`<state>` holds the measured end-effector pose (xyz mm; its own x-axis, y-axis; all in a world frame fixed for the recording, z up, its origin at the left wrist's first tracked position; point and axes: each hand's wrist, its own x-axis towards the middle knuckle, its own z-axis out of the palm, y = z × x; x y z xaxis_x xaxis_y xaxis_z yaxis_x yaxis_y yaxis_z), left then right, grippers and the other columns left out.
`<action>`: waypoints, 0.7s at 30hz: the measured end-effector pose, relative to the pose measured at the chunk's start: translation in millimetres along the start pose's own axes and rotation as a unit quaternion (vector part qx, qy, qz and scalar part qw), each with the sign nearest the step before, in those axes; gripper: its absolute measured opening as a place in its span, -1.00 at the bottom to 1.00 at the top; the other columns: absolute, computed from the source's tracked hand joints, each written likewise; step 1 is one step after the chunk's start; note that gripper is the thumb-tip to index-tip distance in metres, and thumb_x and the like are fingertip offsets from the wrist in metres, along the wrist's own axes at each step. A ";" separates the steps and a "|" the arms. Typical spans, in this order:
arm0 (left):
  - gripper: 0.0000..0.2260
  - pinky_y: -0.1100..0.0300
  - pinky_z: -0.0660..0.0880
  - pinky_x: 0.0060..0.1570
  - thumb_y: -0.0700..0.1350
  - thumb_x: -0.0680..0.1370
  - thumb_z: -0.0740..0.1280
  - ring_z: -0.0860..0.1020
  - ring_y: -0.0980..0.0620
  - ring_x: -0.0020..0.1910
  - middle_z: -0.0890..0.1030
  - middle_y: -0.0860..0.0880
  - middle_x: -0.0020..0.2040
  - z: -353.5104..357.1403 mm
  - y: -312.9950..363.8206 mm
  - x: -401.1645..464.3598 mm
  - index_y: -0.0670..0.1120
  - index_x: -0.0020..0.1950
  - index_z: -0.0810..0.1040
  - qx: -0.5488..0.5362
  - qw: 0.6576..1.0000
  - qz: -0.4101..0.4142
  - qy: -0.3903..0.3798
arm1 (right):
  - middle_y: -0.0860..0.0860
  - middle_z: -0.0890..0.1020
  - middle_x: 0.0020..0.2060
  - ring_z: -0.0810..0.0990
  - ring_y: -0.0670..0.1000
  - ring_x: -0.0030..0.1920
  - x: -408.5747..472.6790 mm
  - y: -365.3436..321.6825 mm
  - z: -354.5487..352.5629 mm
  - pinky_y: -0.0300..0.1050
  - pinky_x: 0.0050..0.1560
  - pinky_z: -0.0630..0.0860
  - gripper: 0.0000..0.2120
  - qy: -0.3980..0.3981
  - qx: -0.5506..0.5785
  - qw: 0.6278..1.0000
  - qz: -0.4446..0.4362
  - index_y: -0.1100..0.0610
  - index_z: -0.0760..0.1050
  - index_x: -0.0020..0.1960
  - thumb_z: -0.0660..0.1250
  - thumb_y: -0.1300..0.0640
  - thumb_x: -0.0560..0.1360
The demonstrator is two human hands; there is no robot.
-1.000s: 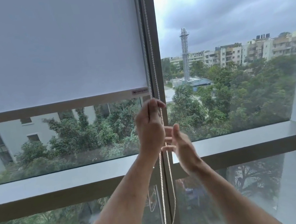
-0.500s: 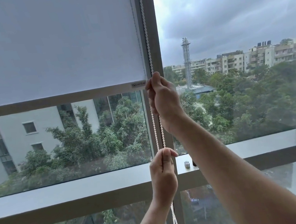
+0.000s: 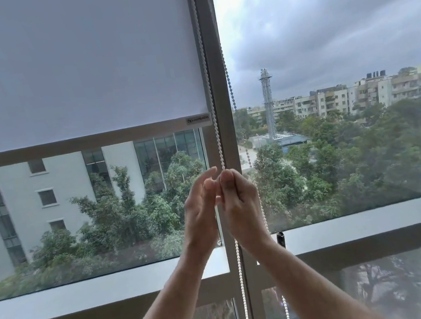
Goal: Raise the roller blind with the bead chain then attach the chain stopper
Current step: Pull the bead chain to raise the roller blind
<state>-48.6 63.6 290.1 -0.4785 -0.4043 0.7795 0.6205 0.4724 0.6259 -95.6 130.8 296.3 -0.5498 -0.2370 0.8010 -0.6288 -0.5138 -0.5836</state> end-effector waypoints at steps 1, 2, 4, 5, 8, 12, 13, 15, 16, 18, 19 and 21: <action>-0.60 0.18 0.57 -0.02 0.30 0.55 0.18 0.65 0.05 0.01 0.67 -0.04 -0.01 1.7 12.5 11.3 0.10 0.22 0.55 -0.004 1.000 0.010 0.009 | -0.20 0.49 -0.45 0.38 -0.21 -0.44 -5.3 1.4 1.1 -0.30 -0.42 0.35 -0.63 0.000 -0.004 1.000 -0.005 -0.07 0.46 -0.28 0.15 0.14 0.67; -0.66 0.14 0.58 -0.04 0.21 0.59 0.18 0.65 0.02 -0.03 0.66 -0.09 -0.04 3.6 24.4 22.0 0.07 0.21 0.54 -0.014 1.000 0.015 0.012 | -0.20 0.47 -0.46 0.33 -0.21 -0.44 -11.1 3.1 1.8 -0.31 -0.42 0.30 -0.64 0.002 -0.010 1.000 -0.010 -0.07 0.42 -0.30 0.14 0.10 0.66; -0.73 0.10 0.60 -0.15 0.04 0.64 0.15 0.64 -0.04 -0.12 0.64 -0.14 -0.08 8.6 47.1 42.7 -0.03 0.23 0.51 -0.041 0.999 0.024 0.002 | -0.18 0.39 -0.47 0.25 -0.18 -0.44 -21.7 7.4 1.3 -0.27 -0.42 0.23 -0.64 0.001 -0.020 1.000 -0.006 -0.04 0.32 -0.32 0.10 -0.02 0.65; -0.73 0.12 0.59 -0.23 -0.01 0.67 0.12 0.64 -0.03 -0.18 0.63 -0.14 -0.09 11.4 57.7 53.0 -0.09 0.25 0.49 -0.051 0.998 0.023 -0.003 | -0.15 0.36 -0.47 0.24 -0.16 -0.44 -26.8 10.8 0.2 -0.22 -0.44 0.21 -0.63 -0.003 -0.024 1.000 0.003 0.00 0.31 -0.32 0.09 -0.06 0.65; -0.72 0.24 0.44 -0.47 -0.07 0.70 0.11 0.53 0.10 -0.39 0.60 -0.04 -0.20 20.7 80.1 76.7 -0.16 0.28 0.50 -0.066 0.998 -0.005 -0.006 | -0.08 0.33 -0.46 0.23 -0.09 -0.44 -39.7 19.3 -4.5 -0.02 -0.47 0.17 -0.59 -0.011 -0.025 0.999 0.024 0.08 0.32 -0.30 0.08 -0.09 0.65; -0.71 0.22 0.19 -0.53 -0.11 0.68 0.16 0.28 0.12 -0.49 0.40 0.09 -0.44 35.8 86.0 81.5 -0.04 -0.13 0.62 -0.067 0.996 -0.026 0.060 | -0.10 0.33 -0.48 0.25 -0.08 -0.43 -45.9 20.4 -11.7 -0.07 -0.42 0.19 -0.62 -0.017 -0.025 0.999 0.042 0.07 0.34 -0.32 0.10 -0.02 0.65; -0.68 0.20 0.20 -0.49 -0.13 0.68 0.17 0.28 0.12 -0.48 0.40 0.11 -0.46 39.4 86.0 78.6 0.00 -0.19 0.61 -0.058 0.995 -0.012 0.076 | -0.11 0.33 -0.48 0.25 -0.07 -0.43 -45.6 18.6 -13.4 -0.09 -0.42 0.19 -0.62 -0.020 -0.015 0.998 0.056 0.10 0.34 -0.32 0.11 -0.01 0.64; -0.66 0.18 0.24 -0.45 -0.15 0.67 0.18 0.31 0.12 -0.45 0.43 0.17 -0.48 43.8 85.0 72.6 0.04 -0.24 0.59 -0.044 0.994 0.014 0.095 | -0.08 0.31 -0.49 0.23 -0.04 -0.44 -43.5 14.4 -17.0 -0.13 -0.45 0.18 -0.60 -0.015 0.035 0.994 0.107 0.16 0.35 -0.33 0.15 -0.04 0.61; -0.66 0.18 0.25 -0.45 -0.16 0.66 0.18 0.31 0.12 -0.46 0.43 0.18 -0.49 44.4 83.2 69.9 0.05 -0.25 0.59 -0.040 0.994 0.023 0.103 | -0.04 0.33 -0.49 0.24 -0.03 -0.45 -40.8 11.3 -20.2 -0.16 -0.46 0.19 -0.58 -0.009 0.073 0.988 0.136 0.17 0.39 -0.33 0.18 -0.06 0.61; -0.68 0.23 0.25 -0.48 -0.17 0.66 0.19 0.30 0.16 -0.49 0.44 0.19 -0.51 43.6 76.5 64.1 0.05 -0.23 0.59 -0.033 0.992 0.034 0.116 | 0.07 0.48 -0.45 0.42 0.03 -0.43 -29.1 4.5 -28.5 -0.14 -0.38 0.35 -0.52 0.007 0.126 0.977 0.171 0.20 0.53 -0.26 0.16 -0.12 0.63; -0.69 0.28 0.26 -0.50 -0.18 0.66 0.19 0.31 0.21 -0.51 0.45 0.20 -0.52 43.4 71.9 60.1 0.04 -0.22 0.58 -0.027 0.992 0.037 0.117 | 0.15 0.59 -0.37 0.54 0.07 -0.34 -19.7 1.0 -32.8 -0.06 -0.26 0.45 -0.49 0.007 0.131 0.975 0.179 0.20 0.59 -0.17 0.09 -0.15 0.62; -0.71 0.37 0.30 -0.56 -0.20 0.67 0.18 0.36 0.26 -0.56 0.47 0.20 -0.51 43.7 61.6 50.3 -0.03 -0.19 0.57 -0.028 0.993 0.032 0.108 | 0.27 0.68 -0.12 0.64 0.09 -0.14 3.0 -7.3 -36.4 0.07 -0.06 0.54 -0.42 0.000 0.106 0.978 0.178 0.20 0.62 0.01 -0.01 -0.21 0.60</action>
<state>-61.6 106.6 368.9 -0.2965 -0.5359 0.7905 0.6824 0.4602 0.5679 -112.7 163.9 298.1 -0.7125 -0.4327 0.5523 -0.2692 -0.5582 -0.7848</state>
